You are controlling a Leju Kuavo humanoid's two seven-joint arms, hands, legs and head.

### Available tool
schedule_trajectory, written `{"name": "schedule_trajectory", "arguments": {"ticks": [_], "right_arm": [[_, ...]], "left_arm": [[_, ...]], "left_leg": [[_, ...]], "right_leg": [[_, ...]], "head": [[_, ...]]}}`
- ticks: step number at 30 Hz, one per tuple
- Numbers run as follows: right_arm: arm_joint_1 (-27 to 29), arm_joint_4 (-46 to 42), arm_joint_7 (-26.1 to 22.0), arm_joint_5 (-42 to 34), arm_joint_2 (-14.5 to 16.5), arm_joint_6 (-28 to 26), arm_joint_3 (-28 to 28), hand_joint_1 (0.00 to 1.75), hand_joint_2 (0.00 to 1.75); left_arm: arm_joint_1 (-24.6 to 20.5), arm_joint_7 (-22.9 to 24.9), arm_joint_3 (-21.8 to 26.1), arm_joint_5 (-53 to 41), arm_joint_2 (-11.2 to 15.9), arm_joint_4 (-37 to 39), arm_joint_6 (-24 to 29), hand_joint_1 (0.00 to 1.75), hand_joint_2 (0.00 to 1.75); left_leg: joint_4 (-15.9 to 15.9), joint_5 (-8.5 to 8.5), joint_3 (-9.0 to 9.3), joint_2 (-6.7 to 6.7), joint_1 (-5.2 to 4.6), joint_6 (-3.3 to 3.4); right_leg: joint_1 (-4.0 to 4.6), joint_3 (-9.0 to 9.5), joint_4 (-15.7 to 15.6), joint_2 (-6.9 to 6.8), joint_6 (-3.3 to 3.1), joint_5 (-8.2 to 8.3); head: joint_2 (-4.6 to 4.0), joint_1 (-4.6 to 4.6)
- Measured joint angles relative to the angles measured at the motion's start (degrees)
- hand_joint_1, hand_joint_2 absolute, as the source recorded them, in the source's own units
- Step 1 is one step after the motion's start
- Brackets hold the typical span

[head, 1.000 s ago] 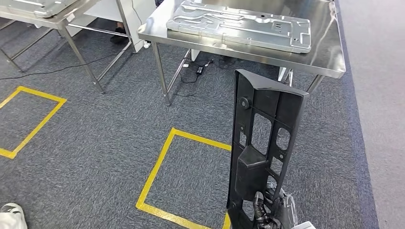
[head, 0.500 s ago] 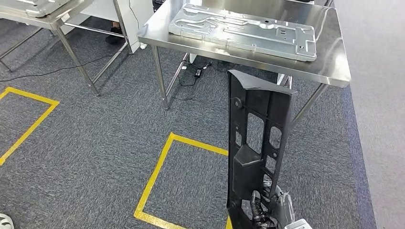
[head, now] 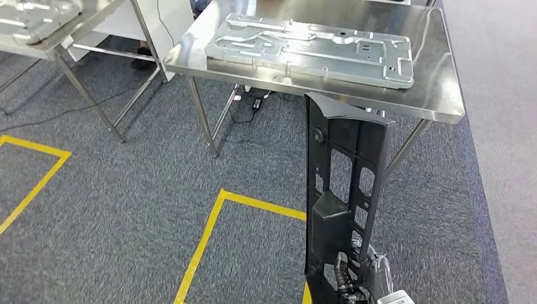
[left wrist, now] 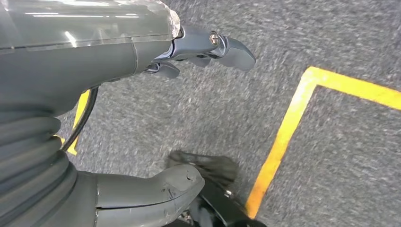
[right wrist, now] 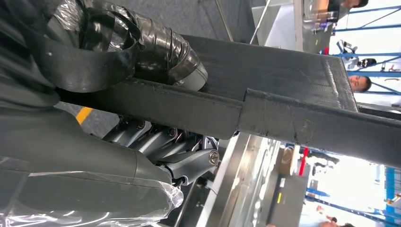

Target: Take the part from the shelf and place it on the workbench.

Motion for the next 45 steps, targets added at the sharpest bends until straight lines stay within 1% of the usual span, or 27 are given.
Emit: {"name": "schedule_trajectory", "arguments": {"ticks": [3,4,5,7,9,12,13,14,15,16,17,19,22,24,27,29,30,31,33,34,35,37,39,41,43,44,45], "right_arm": [[-0.37,-0.03,1.59,2.61,0.02,-0.82,-0.05,1.75,1.75],[-0.65,-0.17,2.83,4.7,0.05,-1.28,-0.15,1.75,1.75],[-1.02,-0.4,4.34,7.38,0.1,-1.7,-0.34,1.75,1.75],[-2.18,-1.29,7.98,13.92,0.26,-1.91,-1.16,1.75,1.75],[-4.1,-2.34,11.52,20.44,0.49,-1.21,-2.62,1.75,1.75],[-7.84,-3.39,16.65,29.96,0.84,0.51,-5.18,1.75,1.75],[-9.23,-3.48,18.23,32.72,0.85,1.08,-5.91,1.75,1.75],[-10.76,-3.45,19.62,35.09,0.76,1.63,-6.6,1.75,1.75],[-12.43,-3.36,20.8,36.87,0.6,2.19,-7.22,1.75,1.75],[-14.16,-3.2,21.88,38.34,0.36,2.8,-7.81,1.75,1.75],[-15.88,-2.98,22.83,39.62,0.05,3.46,-8.32,1.75,1.75],[-19.17,-2.31,24.78,42.39,-0.59,5.03,-8.97,1.75,1.75],[-23.61,-1.14,27.75,46.8,-1.71,8.55,-9.15,1.75,1.75],[-26.58,-0.12,29.43,49.58,-2.62,11.23,-8.83,1.75,1.75],[-30.66,2.31,31.07,53.73,-4.35,14.54,-7.47,1.75,1.75],[-32.42,4.32,31.46,55.67,-5.44,15.9,-6.3,1.75,1.75],[-33.12,5.29,31.56,56.41,-5.92,16.36,-5.76,1.75,1.75],[-33.82,6.22,31.67,57.18,-6.41,16.74,-5.19,1.75,1.75],[-35.21,7.96,31.93,58.77,-7.26,17.39,-4.0,1.75,1.75],[-35.92,8.76,32.08,59.47,-7.68,17.69,-3.43,1.75,1.75],[-36.48,9.44,32.18,59.99,-8.03,17.92,-2.96,1.75,1.75],[-37.4,10.53,32.28,60.92,-8.76,18.34,-2.12,1.75,1.75],[-38.41,11.54,32.28,61.92,-9.65,18.67,-1.29,1.75,1.75],[-39.54,12.47,32.29,62.98,-10.65,18.96,-0.65,1.75,1.75],[-40.21,13.34,32.29,63.81,-11.44,19.31,-0.15,1.75,1.75],[-40.41,13.86,32.24,64.15,-11.87,19.44,0.12,1.75,1.75],[-40.63,14.36,32.14,64.43,-12.33,19.52,0.38,1.75,1.75]], "left_arm": [[0.16,0.06,0.05,-0.06,0.52,0.28,0.1,0.0,1.75],[0.19,0.11,0.07,-0.19,0.73,0.44,0.14,0.0,1.75],[0.19,0.17,0.08,-0.35,0.94,0.62,0.2,0.0,1.75],[0.12,0.28,-0.01,-0.81,1.23,1.16,0.28,0.0,1.75],[-0.06,0.32,-0.19,-1.24,1.6,1.75,0.36,0.0,1.75],[-0.36,0.4,-0.44,-1.78,2.29,2.69,0.43,0.0,1.75],[-0.4,0.46,-0.55,-1.94,2.49,3.07,0.46,0.0,1.75],[-0.42,0.55,-0.69,-2.1,2.67,3.46,0.49,0.0,1.75],[-0.43,0.63,-0.89,-2.23,2.84,3.85,0.51,0.0,1.75],[-0.44,0.72,-1.13,-2.33,3.02,4.23,0.53,0.0,1.75],[-0.47,0.82,-1.36,-2.38,3.17,4.6,0.58,0.0,1.75],[-0.74,1.15,-1.72,-2.48,3.53,5.35,0.8,0.0,1.75],[-1.61,1.97,-2.29,-2.59,3.84,6.5,1.77,0.0,1.75],[-2.52,2.68,-2.92,-2.58,3.92,7.26,2.65,0.0,1.75],[-3.5,3.49,-3.77,-2.49,4.13,8.37,3.21,0.0,1.75],[-3.55,3.79,-4.33,-2.36,4.32,8.9,3.25,0.0,1.75],[-3.54,3.89,-4.55,-2.28,4.45,9.08,3.26,0.0,1.75],[-3.53,3.94,-4.75,-2.19,4.6,9.22,3.28,0.0,1.75],[-3.45,4.03,-5.04,-1.95,4.92,9.49,3.3,0.0,1.75],[-3.43,4.08,-5.23,-1.82,5.05,9.61,3.32,0.0,1.75],[-3.4,4.13,-5.4,-1.72,5.14,9.7,3.32,0.0,1.75],[-3.48,4.23,-5.82,-1.41,5.19,9.82,3.33,0.0,1.75],[-3.55,4.32,-6.22,-1.01,5.19,9.99,3.33,0.0,1.75],[-3.62,4.4,-6.56,-0.65,5.24,10.12,3.33,0.0,1.75],[-3.57,4.48,-6.92,-0.33,5.32,10.2,3.33,0.0,1.75],[-3.51,4.54,-7.11,-0.2,5.35,10.26,3.33,0.0,1.75],[-3.46,4.6,-7.26,-0.07,5.37,10.3,3.33,0.0,1.75]], "left_leg": [[-8.75,8.75,0.56,-0.16,-0.62,1.29],[-10.13,10.37,0.62,-0.24,-0.84,1.75],[-10.65,10.76,0.62,-0.33,-0.97,2.09],[-11.77,10.94,1.69,-0.32,-0.82,2.72],[-12.79,10.93,3.21,-0.27,-0.47,3.3],[-13.23,10.09,4.61,-0.21,-0.32,3.63],[-13.23,9.6,5.1,-0.22,-0.3,3.55],[-13.23,9.06,5.74,-0.25,-0.26,3.42],[-13.23,8.47,6.53,-0.29,-0.22,3.26],[-13.23,7.85,7.37,-0.31,-0.18,3.09],[-13.2,7.22,8.21,-0.33,-0.16,2.88],[-13.24,6.11,9.18,-0.34,-0.17,2.18],[-12.66,5.66,9.81,-0.23,-0.13,1.04],[-9.15,5.77,8.27,-0.21,-0.03,0.7],[1.23,2.52,1.1,-0.23,0.06,0.25],[3.96,0.66,-2.55,-0.22,0.06,0.17],[2.66,1.44,-3.17,-0.22,0.05,0.27],[-0.29,3.73,-3.06,-0.21,0.03,0.48],[-7.04,9.92,-2.24,-0.16,-0.18,1.05],[-9.11,11.99,-1.84,-0.14,-0.35,1.37],[-10.0,12.96,-1.68,-0.17,-0.5,1.67],[-10.4,12.83,-1.04,-0.31,-0.49,2.28],[-11.34,12.77,0.1,-0.44,-0.24,2.89],[-12.04,12.38,1.23,-0.5,-0.13,3.42],[-12.2,11.64,2.09,-0.6,-0.14,3.69],[-12.2,11.17,2.62,-0.69,-0.15,3.69],[-12.2,10.65,3.24,-0.78,-0.17,3.67]], "right_leg": [[0.18,1.87,0.02,0.17,0.53,-1.71],[0.18,2.11,-0.1,0.26,0.85,-2.06],[0.19,2.31,-0.04,0.37,1.23,-2.11],[0.16,2.65,0.22,0.35,1.92,-2.01],[0.09,1.39,3.31,0.01,2.57,-2.49],[-0.48,-5.26,12.8,-0.32,3.69,-6.32],[-0.72,-7.15,14.5,-0.41,3.93,-7.3],[-0.93,-8.22,14.52,-0.49,4.05,-7.27],[-1.11,-8.37,12.66,-0.58,4.12,-5.83],[-1.23,-7.83,9.4,-0.67,4.18,-3.11],[-1.26,-7.21,6.11,-0.76,4.05,0.05],[-0.9,-6.43,1.9,-0.97,3.47,3.8],[-0.55,-5.69,1.18,-0.81,2.03,3.79],[-0.7,-4.65,0.6,-0.76,1.2,3.36],[-0.67,-3.29,0.26,-0.79,0.45,2.32],[-0.55,-2.1,0.26,-0.66,0.4,1.29],[-0.51,-1.34,0.26,-0.6,0.49,0.71],[-0.5,-0.48,0.26,-0.57,0.63,0.08],[-0.45,0.98,0.29,-0.53,1.1,-1.18],[-0.4,1.41,0.28,-0.48,1.46,-1.7],[-0.35,1.74,0.29,-0.44,1.86,-1.99],[-0.28,1.89,0.7,-0.41,2.65,-1.85],[-0.37,0.57,3.51,-0.49,3.2,-1.37],[-0.57,-3.19,9.2,-0.56,3.7,-2.42],[-0.74,-7.59,14.09,-0.58,4.09,-4.93],[-0.79,-9.1,14.88,-0.6,4.16,-5.62],[-0.79,-9.82,14.12,-0.61,4.16,-5.19]], "head": [[0.0,0.02],[0.0,0.02],[0.0,0.02],[0.0,0.03],[0.0,0.04],[0.0,0.04],[0.0,0.03],[0.0,0.03],[0.0,0.04],[0.0,0.04],[0.0,0.04],[0.0,0.04],[0.0,0.0],[0.0,0.0],[0.0,-0.01],[0.0,-0.01],[0.0,-0.01],[0.0,-0.01],[0.0,0.0],[0.0,-0.01],[0.0,-0.02],[0.0,-0.04],[0.0,-0.02],[0.0,-0.01],[0.0,-0.01],[0.0,-0.01],[0.0,-0.01]]}}
